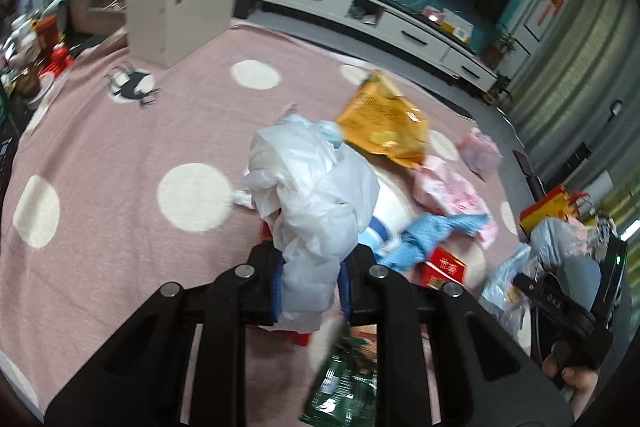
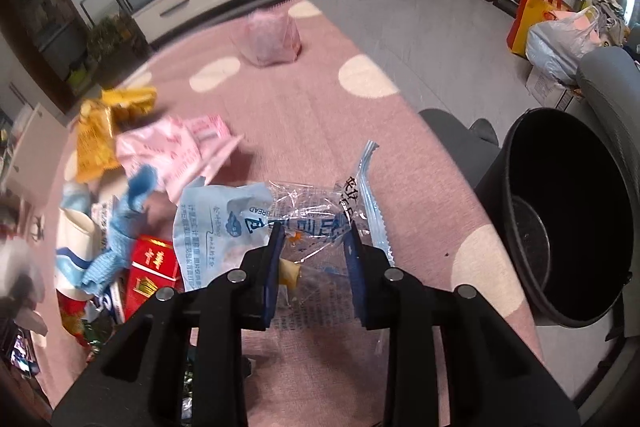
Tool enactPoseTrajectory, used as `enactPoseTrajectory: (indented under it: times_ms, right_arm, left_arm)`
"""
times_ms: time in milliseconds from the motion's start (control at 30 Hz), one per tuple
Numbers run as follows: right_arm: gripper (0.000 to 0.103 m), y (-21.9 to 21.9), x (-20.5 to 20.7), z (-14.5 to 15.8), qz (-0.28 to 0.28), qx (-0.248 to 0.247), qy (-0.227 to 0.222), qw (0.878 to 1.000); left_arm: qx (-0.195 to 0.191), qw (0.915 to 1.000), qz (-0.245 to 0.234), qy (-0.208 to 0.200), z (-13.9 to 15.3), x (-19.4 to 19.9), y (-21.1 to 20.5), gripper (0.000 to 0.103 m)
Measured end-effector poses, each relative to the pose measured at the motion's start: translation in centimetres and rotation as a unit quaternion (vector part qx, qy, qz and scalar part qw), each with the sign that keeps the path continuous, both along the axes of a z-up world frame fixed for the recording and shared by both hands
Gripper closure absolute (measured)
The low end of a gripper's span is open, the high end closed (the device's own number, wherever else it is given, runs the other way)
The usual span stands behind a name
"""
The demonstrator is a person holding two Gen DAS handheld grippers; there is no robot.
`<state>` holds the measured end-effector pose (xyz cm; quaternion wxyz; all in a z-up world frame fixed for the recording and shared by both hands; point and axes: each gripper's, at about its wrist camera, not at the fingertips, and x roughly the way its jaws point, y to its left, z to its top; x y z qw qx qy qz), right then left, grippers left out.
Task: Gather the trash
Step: 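Carry both held bags over the black trash bin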
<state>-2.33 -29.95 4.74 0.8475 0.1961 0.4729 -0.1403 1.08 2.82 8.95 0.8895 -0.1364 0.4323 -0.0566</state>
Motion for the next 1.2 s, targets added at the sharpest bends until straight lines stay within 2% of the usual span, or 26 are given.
enactPoseTrajectory:
  times_ms: [267,600,733,900,1200]
  right_arm:
    - [0.072,-1.3,-1.5,2.4,-0.03,-0.012,-0.037,0.999]
    - [0.072,-3.5,-4.0,4.7,-0.089,-0.044,-0.069,0.993]
    - [0.072,-4.4,-4.9,5.3,-0.117,-0.069,-0.074,0.988]
    - [0.072,-6.5,-6.6,5.7,-0.156,-0.067,-0.085,0.982]
    - [0.072,-10.5,-9.8,5.6,-0.236,-0.054,-0.095,0.966]
  left_arm:
    - [-0.008,0.998,-0.056,-0.028,1.9,-1.6,-3.4,0.081]
    - [-0.005,0.9944,-0.094,-0.048,3.0,-2.9,-6.4,0.081]
    - [0.001,0.9911,-0.122,-0.054,3.2,-3.6,-8.5,0.081]
    - [0.023,0.9848,-0.162,-0.057,3.2,-4.1,-12.3,0.081]
    - [0.009,0.9749,-0.209,-0.075,4.6,-4.0,-18.3,0.081]
